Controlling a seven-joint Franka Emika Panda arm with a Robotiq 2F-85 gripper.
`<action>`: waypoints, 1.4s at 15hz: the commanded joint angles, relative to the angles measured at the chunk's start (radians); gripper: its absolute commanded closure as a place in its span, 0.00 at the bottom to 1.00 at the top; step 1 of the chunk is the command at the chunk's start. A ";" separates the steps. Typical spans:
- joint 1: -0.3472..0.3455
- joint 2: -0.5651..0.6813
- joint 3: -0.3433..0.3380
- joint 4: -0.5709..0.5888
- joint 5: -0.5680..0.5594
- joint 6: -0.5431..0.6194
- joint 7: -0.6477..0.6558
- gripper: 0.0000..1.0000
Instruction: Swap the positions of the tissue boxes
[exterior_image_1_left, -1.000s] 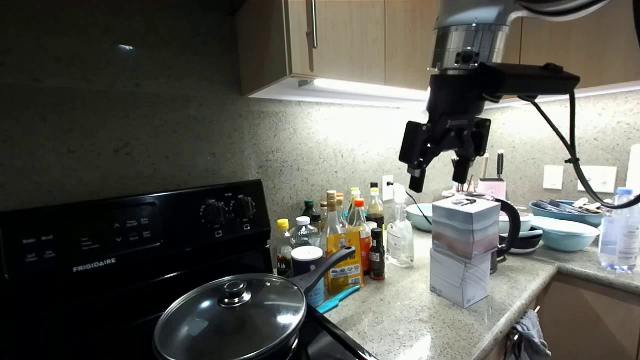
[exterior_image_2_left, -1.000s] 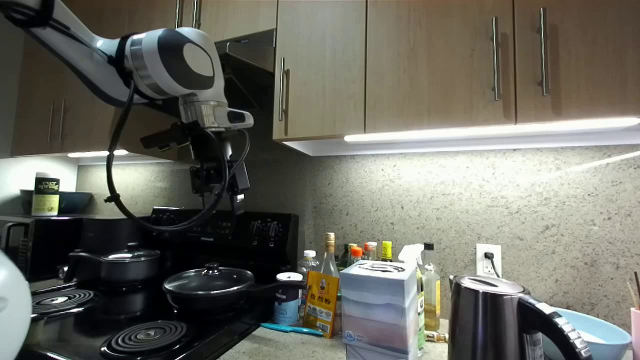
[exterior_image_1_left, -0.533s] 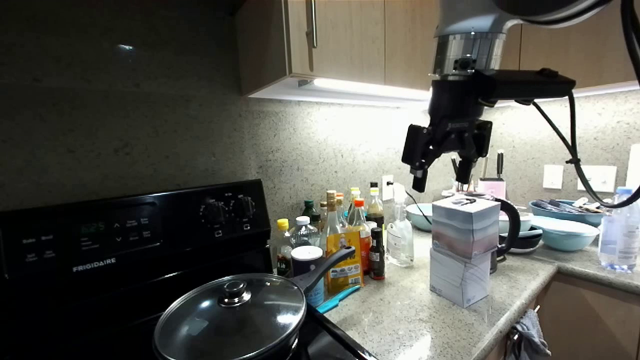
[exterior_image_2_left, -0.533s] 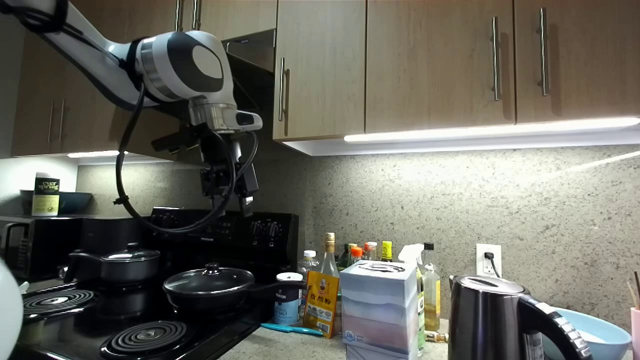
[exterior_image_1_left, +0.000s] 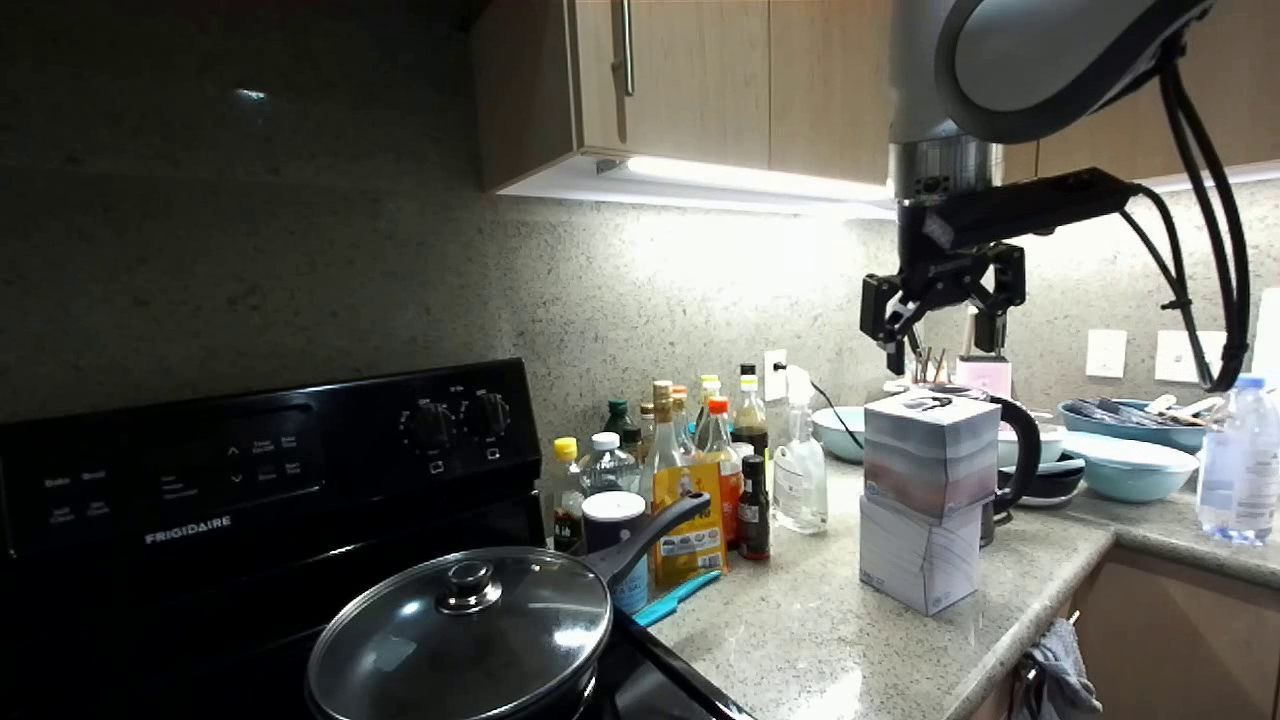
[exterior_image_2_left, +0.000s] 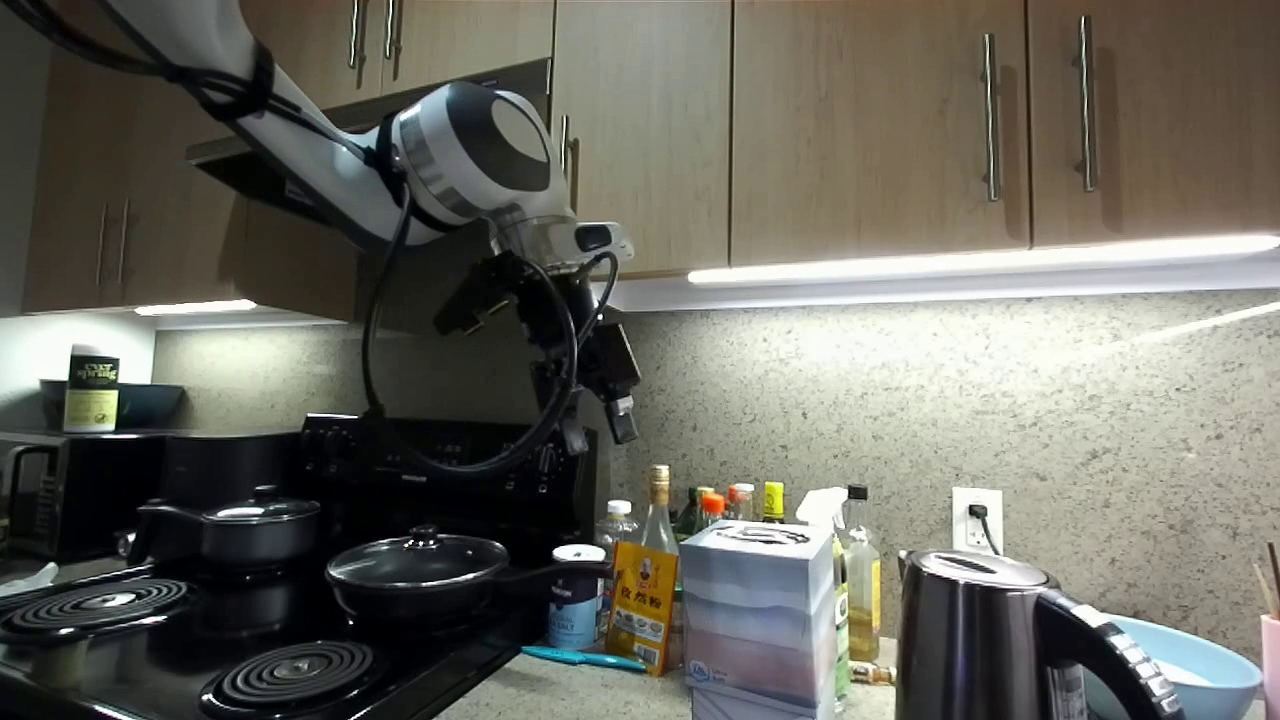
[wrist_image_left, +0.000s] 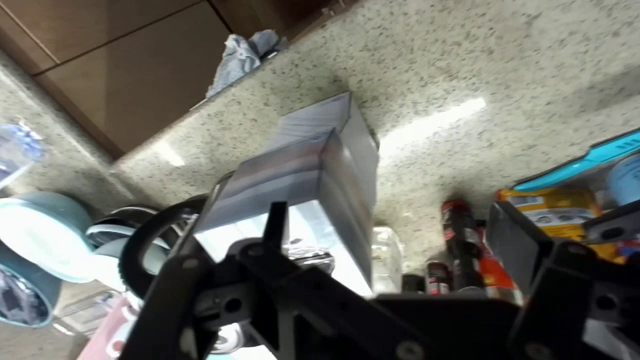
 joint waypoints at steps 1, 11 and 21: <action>0.022 0.010 -0.032 0.004 -0.021 -0.006 0.015 0.00; 0.031 0.129 -0.069 0.069 -0.063 0.055 -0.051 0.00; 0.050 0.304 -0.120 0.172 -0.141 0.062 0.026 0.00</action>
